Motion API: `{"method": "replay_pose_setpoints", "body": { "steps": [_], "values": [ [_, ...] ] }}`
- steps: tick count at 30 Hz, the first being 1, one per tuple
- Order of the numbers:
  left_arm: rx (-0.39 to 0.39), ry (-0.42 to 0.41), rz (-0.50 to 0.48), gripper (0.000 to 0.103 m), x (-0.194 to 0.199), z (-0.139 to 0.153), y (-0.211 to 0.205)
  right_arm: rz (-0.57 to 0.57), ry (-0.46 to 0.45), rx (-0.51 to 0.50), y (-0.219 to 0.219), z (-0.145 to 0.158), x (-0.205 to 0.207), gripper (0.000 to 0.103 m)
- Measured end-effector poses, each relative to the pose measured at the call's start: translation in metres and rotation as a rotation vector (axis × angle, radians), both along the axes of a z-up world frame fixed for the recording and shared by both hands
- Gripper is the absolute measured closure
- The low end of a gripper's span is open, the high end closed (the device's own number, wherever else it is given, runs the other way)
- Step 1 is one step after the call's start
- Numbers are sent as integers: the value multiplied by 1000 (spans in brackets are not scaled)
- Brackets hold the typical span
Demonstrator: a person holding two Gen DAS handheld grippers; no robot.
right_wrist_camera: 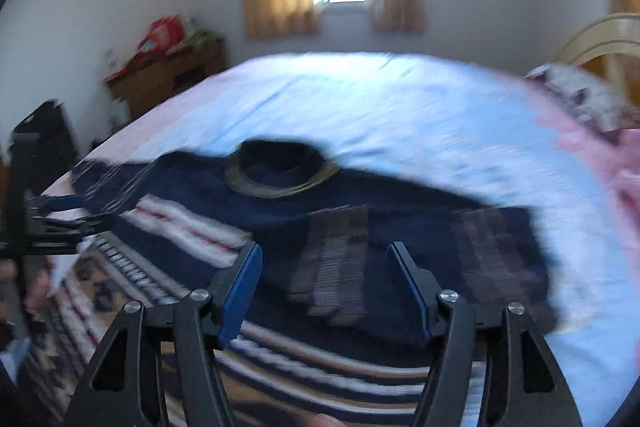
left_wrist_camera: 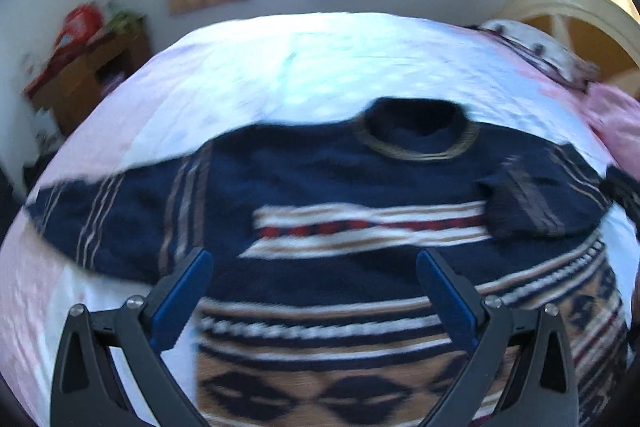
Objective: Fold small clothes
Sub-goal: 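Carry the held sleeve across the sweater body with the right tool, then open, then grasp the other sleeve cuff with the left tool, fold it across the body, open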
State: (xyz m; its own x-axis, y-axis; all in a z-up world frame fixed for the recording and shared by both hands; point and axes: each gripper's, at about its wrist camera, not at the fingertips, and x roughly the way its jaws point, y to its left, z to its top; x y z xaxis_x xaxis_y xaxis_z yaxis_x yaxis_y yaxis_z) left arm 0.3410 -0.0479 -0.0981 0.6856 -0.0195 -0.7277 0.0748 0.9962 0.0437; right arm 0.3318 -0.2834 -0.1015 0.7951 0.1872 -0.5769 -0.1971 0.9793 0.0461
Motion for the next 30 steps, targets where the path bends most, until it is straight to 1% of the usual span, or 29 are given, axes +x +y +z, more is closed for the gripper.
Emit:
{"method": "replay_pose_setpoints", "body": {
  "steps": [1,4,6,8,10,11,12,13,14,15,16,17,18,20,21,24,28,30],
  "values": [
    [8,-4,-34,0,3,2,-17,-56,-27,-5,-17,3,-3,38],
    [5,-1,-87,0,16,-3,-55,-220,-72,-1,-60,1,-13,38],
    [-21,23,-109,0,26,-9,-74,-310,-95,1,-77,-2,-20,38],
    [-41,57,-120,1,41,-19,-93,-342,-111,18,-92,-3,-27,38],
    [-78,73,-127,8,57,-28,-110,-380,-141,27,-104,-3,-31,38],
    [-98,89,-140,9,61,-31,-116,-398,-157,30,-109,-3,-33,38],
    [-114,117,-153,13,67,-36,-122,-410,-171,36,-114,-2,-36,38],
    [-127,146,-150,21,73,-42,-127,-421,-182,44,-119,-2,-36,38],
    [-141,164,-147,25,74,-47,-130,-436,-193,50,-123,-3,-38,37],
    [-161,209,-148,34,79,-55,-134,-448,-200,52,-125,-5,-39,37],
    [-165,241,-147,43,80,-61,-136,-452,-203,51,-127,-6,-41,37],
    [-165,213,-139,50,76,-59,-138,-454,-205,49,-128,-8,-41,37],
    [-176,187,-157,91,72,-56,-139,-456,-202,42,-129,-10,-39,37],
    [-172,199,-196,93,69,-49,-143,-464,-198,41,-131,-12,-39,37],
    [-178,188,-207,93,67,-44,-142,-472,-195,49,-134,-13,-38,37],
    [-141,130,-232,93,58,-22,-135,-498,-182,83,-143,-16,-38,37],
    [-134,86,-228,94,54,4,-110,-531,-169,122,-153,-19,-41,37],
    [-125,72,-218,93,60,10,-95,-539,-161,130,-155,-21,-41,37]
  ]
}}
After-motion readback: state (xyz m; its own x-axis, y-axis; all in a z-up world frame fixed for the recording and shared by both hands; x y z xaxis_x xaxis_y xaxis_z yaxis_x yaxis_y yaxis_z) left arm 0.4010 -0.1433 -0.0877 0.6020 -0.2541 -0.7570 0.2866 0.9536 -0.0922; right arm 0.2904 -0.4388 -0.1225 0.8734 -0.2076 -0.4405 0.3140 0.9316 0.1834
